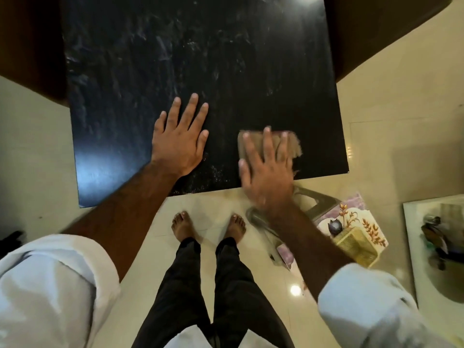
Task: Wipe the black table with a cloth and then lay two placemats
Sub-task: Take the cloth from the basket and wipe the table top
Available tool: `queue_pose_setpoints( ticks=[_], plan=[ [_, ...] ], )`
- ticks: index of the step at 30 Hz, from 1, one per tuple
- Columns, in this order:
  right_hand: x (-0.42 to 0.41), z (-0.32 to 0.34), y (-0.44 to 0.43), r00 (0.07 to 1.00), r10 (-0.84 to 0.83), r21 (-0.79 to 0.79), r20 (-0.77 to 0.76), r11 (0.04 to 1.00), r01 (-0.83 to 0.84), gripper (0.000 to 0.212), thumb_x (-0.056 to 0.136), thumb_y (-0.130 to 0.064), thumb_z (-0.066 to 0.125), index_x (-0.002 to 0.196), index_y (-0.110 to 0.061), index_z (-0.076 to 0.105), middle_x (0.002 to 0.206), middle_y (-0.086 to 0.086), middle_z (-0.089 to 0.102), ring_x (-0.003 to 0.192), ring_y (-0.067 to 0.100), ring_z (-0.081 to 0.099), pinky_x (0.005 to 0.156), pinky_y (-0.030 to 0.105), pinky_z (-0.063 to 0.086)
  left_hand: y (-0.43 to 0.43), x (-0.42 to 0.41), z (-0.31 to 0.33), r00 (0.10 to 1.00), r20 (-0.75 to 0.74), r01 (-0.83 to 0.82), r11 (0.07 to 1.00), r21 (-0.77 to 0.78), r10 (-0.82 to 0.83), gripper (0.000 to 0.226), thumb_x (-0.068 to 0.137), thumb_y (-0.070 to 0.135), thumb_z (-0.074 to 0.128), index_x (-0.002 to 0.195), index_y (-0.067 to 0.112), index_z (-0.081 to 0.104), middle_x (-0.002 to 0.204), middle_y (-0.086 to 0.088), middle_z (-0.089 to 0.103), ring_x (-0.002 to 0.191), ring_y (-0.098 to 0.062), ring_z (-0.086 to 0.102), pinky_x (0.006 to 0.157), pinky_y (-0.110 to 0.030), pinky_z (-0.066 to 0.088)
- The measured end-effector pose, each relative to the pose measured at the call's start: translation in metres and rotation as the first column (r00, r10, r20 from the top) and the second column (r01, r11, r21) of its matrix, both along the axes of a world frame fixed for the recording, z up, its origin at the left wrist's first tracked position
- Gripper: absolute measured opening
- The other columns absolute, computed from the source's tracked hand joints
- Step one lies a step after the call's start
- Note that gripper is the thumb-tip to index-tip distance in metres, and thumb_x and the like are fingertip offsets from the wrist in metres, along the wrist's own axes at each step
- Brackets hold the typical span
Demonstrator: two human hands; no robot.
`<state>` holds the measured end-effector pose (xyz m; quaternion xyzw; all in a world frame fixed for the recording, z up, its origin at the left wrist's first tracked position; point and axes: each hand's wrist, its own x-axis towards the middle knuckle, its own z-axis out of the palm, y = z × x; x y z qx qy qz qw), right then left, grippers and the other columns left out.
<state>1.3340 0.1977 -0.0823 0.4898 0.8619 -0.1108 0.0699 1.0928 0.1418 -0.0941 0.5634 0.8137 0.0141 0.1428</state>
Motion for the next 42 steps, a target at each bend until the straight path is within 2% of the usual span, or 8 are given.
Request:
queue_pose_setpoints(
  ticks=[3,6,11,16,25,30,34,42],
  plan=[
    [-0.035,-0.006,0.065,0.993,-0.11,0.055,-0.029,0.992,0.112,0.07,0.111,-0.065,0.028,0.176,-0.042,0.014,0.185,0.011,0.006,0.168,0.05,0.001,0.129,0.072,0.021,-0.001,0.0,0.0,1.0,0.017,0.012,1.0,-0.022,-0.012,0.068,0.117,0.055,0.019,0.177,0.035,-0.004,0.186,0.005,-0.013,0.173,-0.033,-0.005,0.136,-0.061,0.01],
    [-0.078,-0.009,0.085,0.995,-0.096,0.081,-0.018,0.992,0.097,0.072,0.109,-0.066,0.028,0.176,-0.041,0.015,0.185,0.012,0.009,0.168,0.052,0.003,0.128,0.072,0.022,0.001,-0.007,0.003,0.997,0.081,0.018,0.999,-0.032,-0.016,0.069,0.118,0.052,0.024,0.178,0.031,-0.001,0.186,0.005,-0.012,0.172,-0.032,-0.007,0.136,-0.061,0.008],
    [-0.077,-0.003,-0.011,0.99,0.138,0.044,-0.023,0.99,-0.137,0.071,0.111,-0.065,0.029,0.176,-0.044,0.008,0.186,0.008,-0.002,0.169,0.048,-0.002,0.127,0.068,0.025,-0.014,-0.026,0.005,0.996,0.017,0.084,0.996,-0.018,-0.084,0.066,0.118,0.048,0.028,0.178,0.032,0.005,0.187,-0.003,-0.007,0.172,-0.035,-0.005,0.137,-0.061,0.009],
    [-0.027,0.004,-0.076,0.993,0.113,-0.04,0.017,0.993,-0.112,0.071,0.112,-0.065,0.028,0.175,-0.046,0.003,0.186,0.002,-0.009,0.17,0.041,-0.011,0.13,0.067,0.027,-0.028,-0.041,0.004,0.999,-0.051,0.01,0.999,-0.031,-0.012,0.068,0.116,0.058,0.018,0.178,0.033,0.002,0.187,-0.006,-0.01,0.172,-0.038,-0.009,0.137,-0.066,0.003],
    [-0.139,-0.013,0.037,0.998,-0.049,0.103,-0.039,0.993,0.052,0.071,0.11,-0.065,0.027,0.176,-0.04,0.019,0.185,0.012,0.011,0.168,0.052,0.005,0.13,0.068,0.019,-0.064,-0.059,-0.006,0.997,-0.038,-0.074,0.997,0.005,0.074,0.074,0.114,0.064,0.012,0.178,0.03,-0.003,0.187,-0.006,-0.011,0.172,-0.037,-0.007,0.137,-0.065,0.003],
    [-0.134,-0.004,-0.043,0.993,0.11,0.073,-0.052,0.992,-0.106,0.07,0.111,-0.064,0.028,0.176,-0.044,0.012,0.186,0.008,0.004,0.169,0.047,0.0,0.13,0.065,0.025,-0.071,-0.071,-0.002,0.998,-0.024,-0.065,0.998,0.016,0.065,0.072,0.114,0.062,0.011,0.178,0.031,-0.004,0.187,-0.005,-0.012,0.172,-0.035,-0.008,0.137,-0.066,0.005],
    [-0.079,0.0,-0.099,0.994,0.108,-0.005,-0.018,0.994,-0.108,0.07,0.112,-0.064,0.03,0.176,-0.046,0.008,0.186,0.002,-0.005,0.17,0.042,-0.007,0.128,0.066,0.029,-0.072,-0.079,-0.003,0.998,-0.027,-0.063,0.998,0.016,0.064,0.072,0.116,0.061,0.016,0.178,0.032,-0.005,0.187,-0.004,-0.012,0.172,-0.035,-0.009,0.137,-0.065,0.004],
    [-0.154,-0.013,-0.003,0.998,-0.055,0.065,-0.038,0.996,0.058,0.07,0.111,-0.064,0.026,0.176,-0.039,0.018,0.185,0.011,0.009,0.168,0.051,0.004,0.127,0.073,0.026,-0.078,-0.084,-0.002,0.998,0.015,-0.061,0.998,0.01,0.061,0.07,0.116,0.057,0.015,0.178,0.03,-0.001,0.187,-0.004,-0.009,0.173,-0.034,-0.007,0.138,-0.062,0.005]
  ],
)
